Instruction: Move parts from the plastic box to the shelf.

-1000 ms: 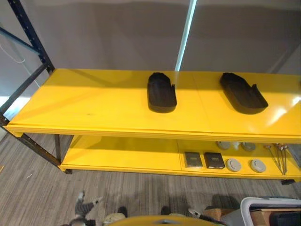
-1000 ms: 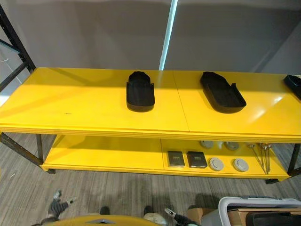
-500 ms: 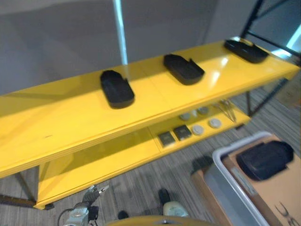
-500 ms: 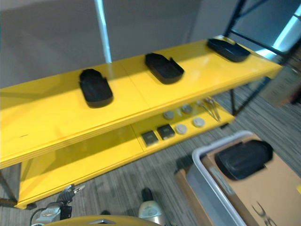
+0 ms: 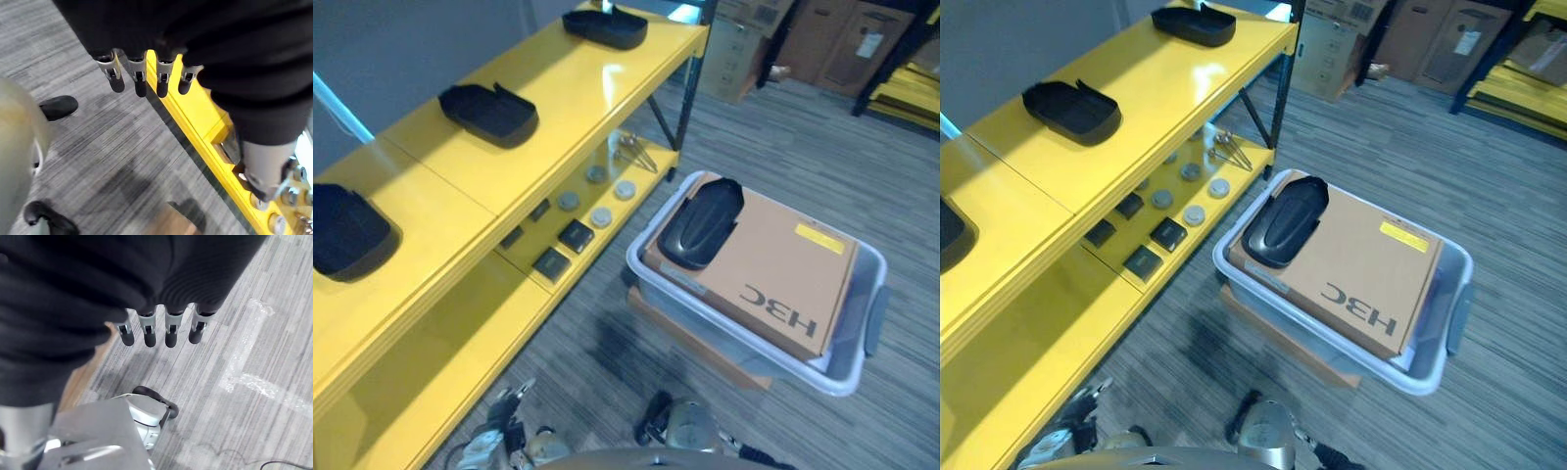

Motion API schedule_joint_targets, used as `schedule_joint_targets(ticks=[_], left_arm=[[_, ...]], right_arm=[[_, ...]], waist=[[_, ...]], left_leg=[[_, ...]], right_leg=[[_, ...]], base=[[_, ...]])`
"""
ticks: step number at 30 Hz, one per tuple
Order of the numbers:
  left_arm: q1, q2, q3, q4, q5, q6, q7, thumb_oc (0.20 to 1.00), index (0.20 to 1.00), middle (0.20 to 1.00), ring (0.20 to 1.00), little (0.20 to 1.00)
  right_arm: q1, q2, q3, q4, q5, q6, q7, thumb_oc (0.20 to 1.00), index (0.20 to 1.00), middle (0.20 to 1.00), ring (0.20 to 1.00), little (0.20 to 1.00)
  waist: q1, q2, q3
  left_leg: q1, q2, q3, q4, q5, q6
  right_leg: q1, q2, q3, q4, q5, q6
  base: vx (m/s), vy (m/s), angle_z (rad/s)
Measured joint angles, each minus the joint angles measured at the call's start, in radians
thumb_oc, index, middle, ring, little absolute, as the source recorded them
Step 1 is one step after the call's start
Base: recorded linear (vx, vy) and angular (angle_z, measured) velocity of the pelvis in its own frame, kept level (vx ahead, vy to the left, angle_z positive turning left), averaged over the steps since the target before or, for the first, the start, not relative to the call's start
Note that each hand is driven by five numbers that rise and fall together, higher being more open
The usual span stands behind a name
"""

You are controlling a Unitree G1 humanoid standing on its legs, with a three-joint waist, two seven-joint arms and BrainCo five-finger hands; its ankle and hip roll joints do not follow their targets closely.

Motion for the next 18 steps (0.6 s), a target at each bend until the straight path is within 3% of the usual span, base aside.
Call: schedule_joint_targets(ticks=[1,2,3,4,6,7,8,9,10,11,12,14,15,16,17,18], left_arm=[[0.001,0.001,0.001,0.006,0.0,0.006,-0.001,1.0,1.0,1.0,1.0,1.0],[0.006,0.002,-0.015,0.007,0.0,0.003,-0.009,1.0,1.0,1.0,1.0,1.0],[0.013,0.003,-0.018,-0.006,0.001,-0.004,-0.014,1.0,1.0,1.0,1.0,1.0],[0.013,0.005,-0.017,-0.017,0.002,-0.011,-0.014,1.0,1.0,1.0,1.0,1.0],[0.043,0.021,-0.021,-0.067,0.001,-0.021,-0.013,1.0,1.0,1.0,1.0,1.0],[0.055,0.029,-0.028,-0.082,0.001,-0.025,-0.013,1.0,1.0,1.0,1.0,1.0],[0.053,0.037,-0.03,-0.084,0.001,-0.026,-0.013,1.0,1.0,1.0,1.0,1.0],[0.052,0.043,-0.03,-0.081,0.001,-0.027,-0.01,1.0,1.0,1.0,1.0,1.0],[0.058,0.04,-0.041,-0.079,0.001,-0.027,-0.008,1.0,1.0,1.0,1.0,1.0],[0.071,0.052,-0.037,-0.091,0.001,-0.032,-0.008,1.0,1.0,1.0,1.0,1.0],[0.071,0.053,-0.038,-0.082,0.002,-0.016,-0.006,1.0,1.0,1.0,1.0,1.0],[0.052,0.064,-0.039,-0.077,0.006,0.006,-0.004,1.0,1.0,1.0,1.0,1.0],[0.043,0.069,-0.04,-0.072,0.021,0.008,-0.004,1.0,1.0,1.0,1.0,1.0],[0.027,0.058,-0.039,-0.065,0.042,0.011,-0.005,1.0,1.0,1.0,1.0,1.0],[0.022,0.064,-0.039,-0.072,0.047,0.009,-0.005,1.0,1.0,1.0,1.0,1.0],[0.011,0.06,-0.042,-0.063,0.058,0.013,-0.005,1.0,1.0,1.0,1.0,1.0]], right_arm=[[-0.009,0.0,0.007,-0.004,0.001,-0.011,-0.011,1.0,1.0,1.0,1.0,1.0],[-0.024,-0.013,0.003,0.005,0.014,-0.028,-0.024,1.0,1.0,1.0,1.0,1.0],[-0.039,-0.022,0.005,0.017,0.014,-0.033,-0.027,1.0,1.0,1.0,1.0,1.0],[-0.047,-0.026,0.004,0.024,0.014,-0.04,-0.027,1.0,1.0,1.0,1.0,1.0],[-0.084,-0.029,0.021,0.05,0.014,-0.038,-0.026,1.0,1.0,1.0,1.0,1.0],[-0.098,-0.03,0.018,0.056,0.014,-0.042,-0.025,1.0,1.0,1.0,1.0,1.0],[-0.104,-0.028,0.017,0.055,0.015,-0.049,-0.025,1.0,1.0,1.0,1.0,1.0],[-0.111,-0.022,0.018,0.057,0.016,-0.056,-0.024,1.0,1.0,1.0,1.0,1.0],[-0.108,-0.02,0.017,0.076,0.015,-0.055,-0.023,1.0,1.0,1.0,1.0,1.0],[-0.101,-0.014,0.022,0.068,0.013,-0.06,-0.021,1.0,1.0,1.0,1.0,1.0],[-0.105,-0.012,0.033,0.06,0.007,-0.07,-0.024,1.0,1.0,1.0,1.0,1.0],[-0.097,-0.012,0.065,0.031,-0.004,-0.094,-0.025,1.0,1.0,1.0,1.0,1.0],[-0.091,-0.009,0.068,0.026,-0.002,-0.107,-0.024,1.0,1.0,1.0,1.0,1.0],[-0.08,-0.018,0.066,0.009,0.003,-0.13,-0.024,1.0,1.0,1.0,1.0,1.0],[-0.068,-0.027,0.07,-0.032,0.006,-0.148,-0.024,1.0,1.0,1.0,1.0,1.0],[-0.059,-0.031,0.069,-0.054,0.005,-0.155,-0.027,1.0,1.0,1.0,1.0,1.0]], waist=[[0.005,-0.007,0.0],[0.009,-0.015,-0.008],[0.022,-0.015,-0.009],[0.028,-0.016,-0.009],[0.052,-0.037,-0.016],[0.094,-0.049,-0.018],[0.104,-0.051,-0.019],[0.108,-0.065,-0.012],[0.127,-0.05,-0.02],[0.173,-0.074,-0.035],[0.157,-0.074,-0.033],[0.15,-0.1,-0.038],[0.15,-0.108,-0.034],[0.141,-0.069,-0.028],[0.134,-0.069,-0.036],[0.118,-0.047,-0.028]], left_leg=[[-0.001,0.011,0.0,0.024,-0.011,-0.02],[-0.025,-0.034,-0.106,0.045,-0.041,-0.059],[-0.04,-0.07,-0.16,0.047,-0.077,-0.071],[-0.053,-0.099,-0.199,0.043,-0.102,-0.069],[-0.073,-0.215,-0.335,-0.06,-0.145,-0.025],[-0.078,-0.269,-0.4,-0.149,-0.139,-0.013],[-0.093,-0.288,-0.412,-0.172,-0.124,0.007],[-0.121,-0.291,-0.449,-0.212,-0.085,0.006],[-0.13,-0.26,-0.513,-0.224,-0.055,-0.009],[-0.142,-0.226,-0.525,-0.216,-0.034,-0.032],[-0.158,-0.2,-0.518,-0.212,-0.026,-0.021],[-0.198,-0.226,-0.475,-0.172,-0.023,0.002],[-0.198,-0.249,-0.459,-0.171,-0.022,0.009],[-0.199,-0.246,-0.475,-0.173,-0.031,0.029],[-0.203,-0.234,-0.468,-0.146,-0.039,0.025],[-0.189,-0.208,-0.464,-0.148,-0.032,0.035]], right_leg=[[0.015,0.005,-0.004,-0.025,0.008,-0.01],[0.035,0.039,0.042,-0.089,0.028,-0.017],[0.047,0.063,0.064,-0.132,0.05,-0.014],[0.06,0.085,0.074,-0.172,0.069,-0.017],[0.083,0.165,0.196,-0.3,0.132,-0.025],[0.09,0.192,0.242,-0.362,0.182,-0.001],[0.106,0.206,0.254,-0.405,0.181,0.032],[0.127,0.221,0.24,-0.419,0.143,0.076],[0.12,0.224,0.195,-0.362,0.069,0.115],[0.068,0.213,0.215,-0.281,0.096,-0.002],[0.088,0.242,0.221,-0.314,0.112,-0.042],[0.104,0.243,0.229,-0.377,0.139,0.014],[0.109,0.229,0.231,-0.381,0.122,0.077],[0.087,0.21,0.193,-0.299,0.078,0.088],[0.084,0.175,0.217,-0.299,0.111,0.016],[0.098,0.2,0.207,-0.314,0.114,0.003]], base=[[0.21,-0.051,-0.78],[0.17,0.014,-0.8],[0.24,0.055,-0.85],[0.2,0.083,-0.77],[0.17,0.069,-1.31],[0.18,0.09,-1.7],[0.17,0.103,-1.29],[0.14,0.115,-0.72],[0.1,0.139,-1.19],[0.08,0.141,-1.09],[0.11,0.176,-0.86],[0.08,0.129,-0.2],[0.07,0.129,-0.36],[0.08,0.153,-0.26],[0.07,0.157,-0.1],[0.05,0.147,0.15]])
